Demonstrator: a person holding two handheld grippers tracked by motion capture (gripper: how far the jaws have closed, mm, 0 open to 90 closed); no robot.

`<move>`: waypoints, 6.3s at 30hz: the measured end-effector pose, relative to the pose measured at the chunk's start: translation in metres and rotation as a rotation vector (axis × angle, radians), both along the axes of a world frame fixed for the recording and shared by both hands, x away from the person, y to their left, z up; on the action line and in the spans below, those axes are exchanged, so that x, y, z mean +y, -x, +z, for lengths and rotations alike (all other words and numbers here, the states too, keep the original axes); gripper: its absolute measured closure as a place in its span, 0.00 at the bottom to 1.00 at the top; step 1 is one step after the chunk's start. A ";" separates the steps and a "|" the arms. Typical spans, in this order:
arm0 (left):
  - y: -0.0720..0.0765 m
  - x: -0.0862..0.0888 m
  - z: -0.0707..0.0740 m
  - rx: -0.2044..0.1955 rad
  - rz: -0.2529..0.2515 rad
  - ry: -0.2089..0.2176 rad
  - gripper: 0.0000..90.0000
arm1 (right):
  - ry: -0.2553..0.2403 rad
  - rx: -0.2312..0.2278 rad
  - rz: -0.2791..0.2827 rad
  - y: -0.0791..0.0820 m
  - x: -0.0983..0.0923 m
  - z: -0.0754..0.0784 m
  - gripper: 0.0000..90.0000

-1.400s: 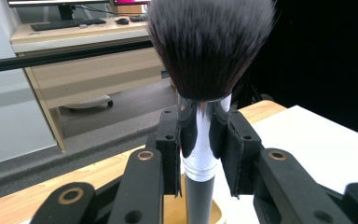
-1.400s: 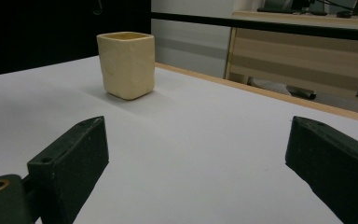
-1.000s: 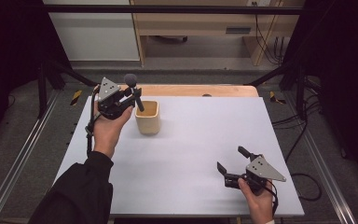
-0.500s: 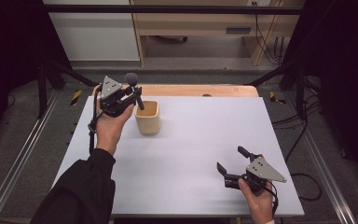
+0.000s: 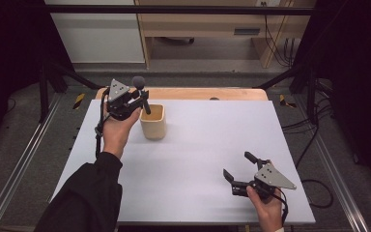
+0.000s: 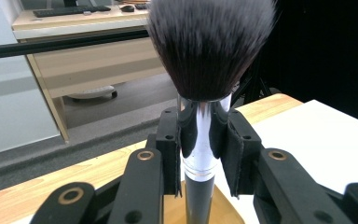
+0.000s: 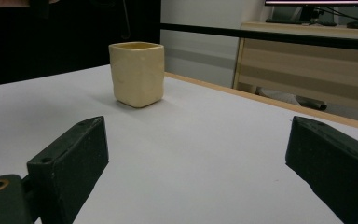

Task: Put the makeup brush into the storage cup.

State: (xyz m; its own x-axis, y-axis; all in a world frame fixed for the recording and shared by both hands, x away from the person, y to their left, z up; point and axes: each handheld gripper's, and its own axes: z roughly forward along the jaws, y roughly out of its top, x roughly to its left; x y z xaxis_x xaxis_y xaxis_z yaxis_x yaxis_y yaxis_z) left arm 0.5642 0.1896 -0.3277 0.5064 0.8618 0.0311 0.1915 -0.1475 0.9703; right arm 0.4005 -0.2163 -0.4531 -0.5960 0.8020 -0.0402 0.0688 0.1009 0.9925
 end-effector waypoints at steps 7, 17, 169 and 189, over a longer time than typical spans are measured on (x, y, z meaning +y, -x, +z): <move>-0.002 -0.004 -0.003 0.001 -0.008 -0.007 0.78 | -0.003 -0.004 0.001 0.000 -0.001 -0.002 0.07; -0.004 -0.008 -0.008 0.006 -0.015 -0.029 0.78 | 0.007 -0.003 0.002 0.000 0.000 -0.003 0.07; 0.100 -0.026 -0.070 -0.010 -0.378 0.043 0.02 | 0.039 0.031 0.015 0.000 0.005 -0.005 0.04; 0.119 0.003 -0.089 -0.025 -0.342 0.084 0.02 | 0.045 0.035 0.018 0.001 0.008 -0.005 0.04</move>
